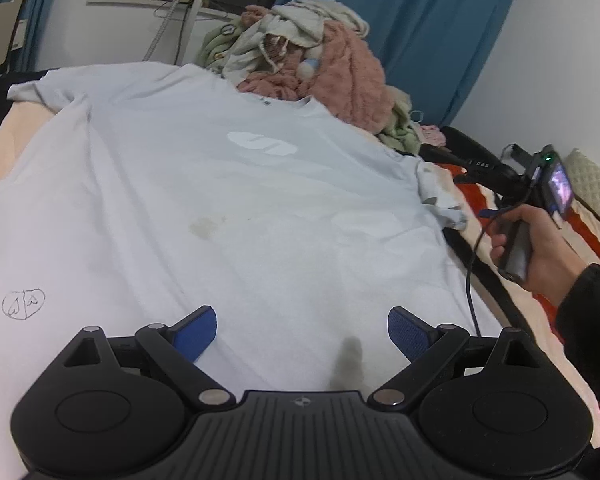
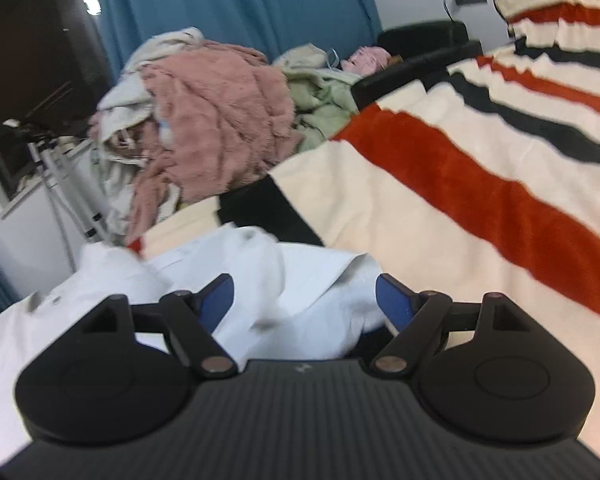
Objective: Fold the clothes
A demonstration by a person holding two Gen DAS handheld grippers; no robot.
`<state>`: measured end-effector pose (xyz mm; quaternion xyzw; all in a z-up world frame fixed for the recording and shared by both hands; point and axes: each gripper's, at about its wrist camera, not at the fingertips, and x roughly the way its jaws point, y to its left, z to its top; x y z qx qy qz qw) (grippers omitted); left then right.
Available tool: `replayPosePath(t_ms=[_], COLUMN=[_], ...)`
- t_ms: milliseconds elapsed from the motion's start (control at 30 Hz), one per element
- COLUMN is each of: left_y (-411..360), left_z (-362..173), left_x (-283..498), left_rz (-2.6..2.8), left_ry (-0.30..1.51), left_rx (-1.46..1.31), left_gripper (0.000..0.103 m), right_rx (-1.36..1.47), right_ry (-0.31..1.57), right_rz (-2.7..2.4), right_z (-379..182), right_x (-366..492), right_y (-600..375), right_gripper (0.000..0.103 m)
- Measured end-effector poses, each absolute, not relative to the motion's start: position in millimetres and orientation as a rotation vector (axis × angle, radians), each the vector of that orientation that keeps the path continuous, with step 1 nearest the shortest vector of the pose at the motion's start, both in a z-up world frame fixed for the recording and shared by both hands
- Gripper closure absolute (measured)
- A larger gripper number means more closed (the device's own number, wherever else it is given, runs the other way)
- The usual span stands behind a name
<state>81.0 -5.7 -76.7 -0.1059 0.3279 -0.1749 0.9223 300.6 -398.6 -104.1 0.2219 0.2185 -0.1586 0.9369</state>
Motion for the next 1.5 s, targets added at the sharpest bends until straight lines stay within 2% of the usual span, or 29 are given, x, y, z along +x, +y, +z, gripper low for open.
replayPosePath(t_ms=[300, 500, 833, 1133, 1167, 1200, 1233, 1267, 1300, 1500], left_y=[-11.3, -35.8, -137.7, -218.7, -220.0, -219.9, -219.8, -219.7, -219.6, -243.9], left_z=[-60.2, -53.9, -66.8, -114.1, -114.2, -112.7, -111.3, -109.9, -108.4, -108.9], left_x=[43.8, 9.8, -6.9, 13.2, 11.6, 9.4, 7.1, 4.8, 2.6, -21.5], left_rz=[-0.442, -0.574, -0.835, -0.878, -0.886, -0.904, -0.923, -0.941, -0.959, -1.083], left_ry=[0.661, 0.634, 0.685, 0.776, 0.774, 0.772, 0.77, 0.768, 0.765, 0.778], left_rx=[-0.183, -0.109, -0.029, 0.037, 0.041, 0.04, 0.04, 0.039, 0.038, 0.109], left_gripper=[0.009, 0.009, 0.014, 0.038, 0.047, 0.063, 0.072, 0.092, 0.099, 0.1], right_rx=[0.49, 0.544, 0.674, 0.761, 0.769, 0.774, 0.779, 0.783, 0.788, 0.785], right_ry=[0.379, 0.314, 0.18, 0.168, 0.169, 0.171, 0.172, 0.171, 0.17, 0.167], right_rz=[-0.148, -0.058, -0.119, -0.169, -0.17, -0.173, -0.176, -0.177, -0.178, -0.164], right_z=[-19.4, -23.0, -27.0, -40.9, -42.1, -43.2, -44.3, -45.1, -45.9, -46.4], right_x=[137.5, 23.3, -5.1, -5.0, -4.4, -3.8, -3.2, -2.7, -2.3, -0.5], right_y=[-342.9, -322.3, -346.2, -365.3, -367.0, -368.3, -369.4, -370.0, -370.7, -371.0], right_gripper=[0.023, 0.021, 0.021, 0.021, 0.021, 0.021, 0.021, 0.021, 0.021, 0.021])
